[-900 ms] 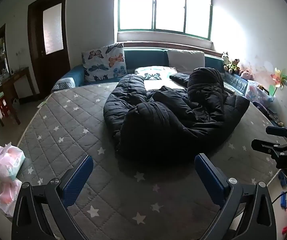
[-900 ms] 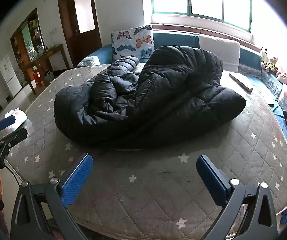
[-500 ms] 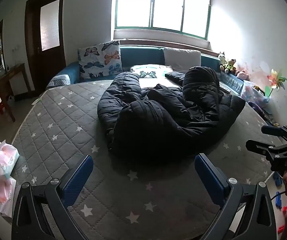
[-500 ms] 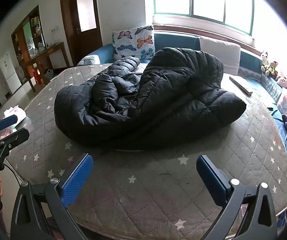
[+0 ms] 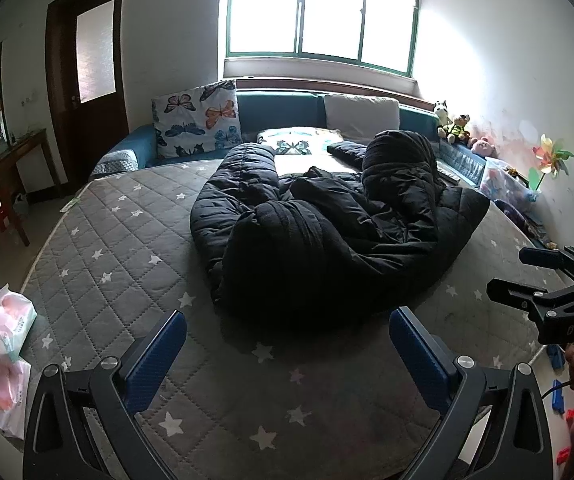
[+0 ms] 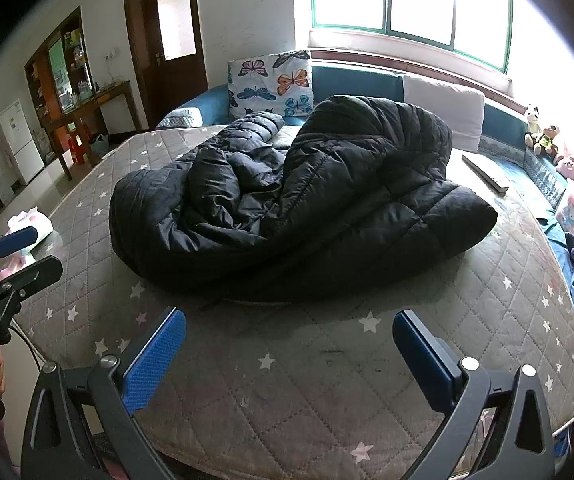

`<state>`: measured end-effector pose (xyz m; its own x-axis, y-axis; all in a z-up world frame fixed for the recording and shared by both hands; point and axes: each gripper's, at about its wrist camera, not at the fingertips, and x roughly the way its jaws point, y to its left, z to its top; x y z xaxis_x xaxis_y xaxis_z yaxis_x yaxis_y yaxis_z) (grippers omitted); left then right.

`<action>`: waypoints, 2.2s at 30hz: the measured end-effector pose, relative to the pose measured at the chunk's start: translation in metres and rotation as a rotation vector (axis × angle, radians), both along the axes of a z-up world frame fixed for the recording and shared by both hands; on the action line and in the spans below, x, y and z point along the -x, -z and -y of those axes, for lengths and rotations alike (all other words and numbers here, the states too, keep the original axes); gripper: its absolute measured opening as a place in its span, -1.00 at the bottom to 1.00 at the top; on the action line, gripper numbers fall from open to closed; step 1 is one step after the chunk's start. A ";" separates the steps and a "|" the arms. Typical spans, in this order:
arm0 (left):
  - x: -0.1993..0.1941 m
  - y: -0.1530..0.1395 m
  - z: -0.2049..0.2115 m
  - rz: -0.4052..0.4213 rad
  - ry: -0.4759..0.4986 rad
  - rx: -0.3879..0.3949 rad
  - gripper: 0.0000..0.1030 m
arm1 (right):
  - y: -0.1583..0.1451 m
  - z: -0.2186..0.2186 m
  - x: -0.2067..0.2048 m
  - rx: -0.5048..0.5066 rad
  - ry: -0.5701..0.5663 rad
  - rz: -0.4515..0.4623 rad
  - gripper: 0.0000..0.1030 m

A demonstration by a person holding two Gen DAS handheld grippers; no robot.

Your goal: Fold large clothes

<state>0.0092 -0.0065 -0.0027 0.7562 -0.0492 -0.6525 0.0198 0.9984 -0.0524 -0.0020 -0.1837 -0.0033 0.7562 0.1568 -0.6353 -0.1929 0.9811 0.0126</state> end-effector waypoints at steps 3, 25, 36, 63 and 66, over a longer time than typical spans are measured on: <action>0.000 0.000 0.000 0.000 0.000 -0.002 1.00 | 0.000 0.000 0.000 0.001 0.001 -0.001 1.00; -0.004 0.002 0.003 -0.007 -0.007 -0.002 1.00 | 0.001 -0.003 -0.004 0.006 -0.008 -0.004 1.00; -0.006 0.002 0.001 -0.007 -0.005 -0.001 1.00 | 0.002 -0.007 -0.010 0.009 -0.018 -0.012 1.00; -0.089 -0.031 -0.009 0.024 0.095 -0.082 1.00 | -0.037 0.000 -0.076 0.084 -0.035 0.000 1.00; -0.115 -0.030 -0.009 -0.010 0.147 -0.073 1.00 | -0.050 0.000 -0.098 0.101 -0.023 0.004 1.00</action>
<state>0.1241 0.0023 0.0273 0.7380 -0.1116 -0.6655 0.1662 0.9859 0.0189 0.0965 -0.1840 0.0462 0.7554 0.1094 -0.6460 -0.2152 0.9727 -0.0870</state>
